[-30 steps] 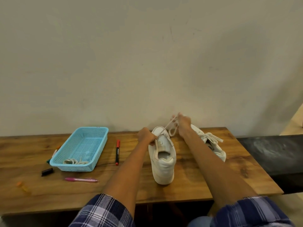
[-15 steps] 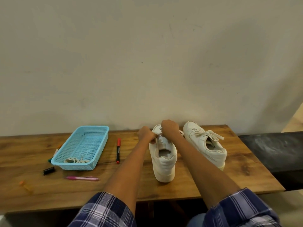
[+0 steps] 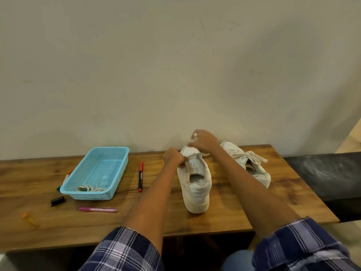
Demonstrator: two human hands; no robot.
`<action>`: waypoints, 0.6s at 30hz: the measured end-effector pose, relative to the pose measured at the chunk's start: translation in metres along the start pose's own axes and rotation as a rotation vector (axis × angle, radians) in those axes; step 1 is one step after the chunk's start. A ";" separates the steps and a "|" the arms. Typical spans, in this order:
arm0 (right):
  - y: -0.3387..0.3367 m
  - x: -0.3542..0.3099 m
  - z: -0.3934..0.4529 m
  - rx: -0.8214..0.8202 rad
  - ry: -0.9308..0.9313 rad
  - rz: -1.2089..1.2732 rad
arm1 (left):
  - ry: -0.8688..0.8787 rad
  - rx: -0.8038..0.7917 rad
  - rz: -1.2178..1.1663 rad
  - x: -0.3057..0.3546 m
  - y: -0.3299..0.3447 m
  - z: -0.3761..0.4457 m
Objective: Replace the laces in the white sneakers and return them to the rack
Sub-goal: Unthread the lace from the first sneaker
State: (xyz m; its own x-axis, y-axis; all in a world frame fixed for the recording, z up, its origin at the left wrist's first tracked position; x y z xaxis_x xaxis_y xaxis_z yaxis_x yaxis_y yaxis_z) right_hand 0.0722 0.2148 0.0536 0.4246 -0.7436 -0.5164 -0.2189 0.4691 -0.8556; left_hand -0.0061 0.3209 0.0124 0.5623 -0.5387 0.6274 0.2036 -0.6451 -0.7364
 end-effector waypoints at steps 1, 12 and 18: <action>0.013 0.001 -0.002 -0.075 -0.027 -0.262 | -0.001 0.008 0.004 0.000 0.000 0.000; -0.014 0.028 -0.012 0.331 0.283 0.938 | -0.001 0.060 -0.014 0.003 -0.004 -0.004; -0.030 0.017 -0.011 0.261 0.351 1.452 | -0.020 0.028 0.022 0.002 -0.002 -0.006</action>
State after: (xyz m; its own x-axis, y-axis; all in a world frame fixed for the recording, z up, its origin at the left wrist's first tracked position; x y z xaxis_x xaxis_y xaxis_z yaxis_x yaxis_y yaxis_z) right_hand 0.0761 0.1824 0.0698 -0.2490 0.3694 -0.8953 -0.0775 0.9139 0.3986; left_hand -0.0097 0.3177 0.0163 0.5829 -0.5411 0.6062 0.2133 -0.6179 -0.7568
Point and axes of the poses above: each hand's wrist, its own z-axis towards the middle knuckle, its own y-axis out of the palm, x = y × z, the point moved 5 cm from there along z, towards the middle knuckle, and after that the axes turned 1 degree about -x, right-handed, at the moved point
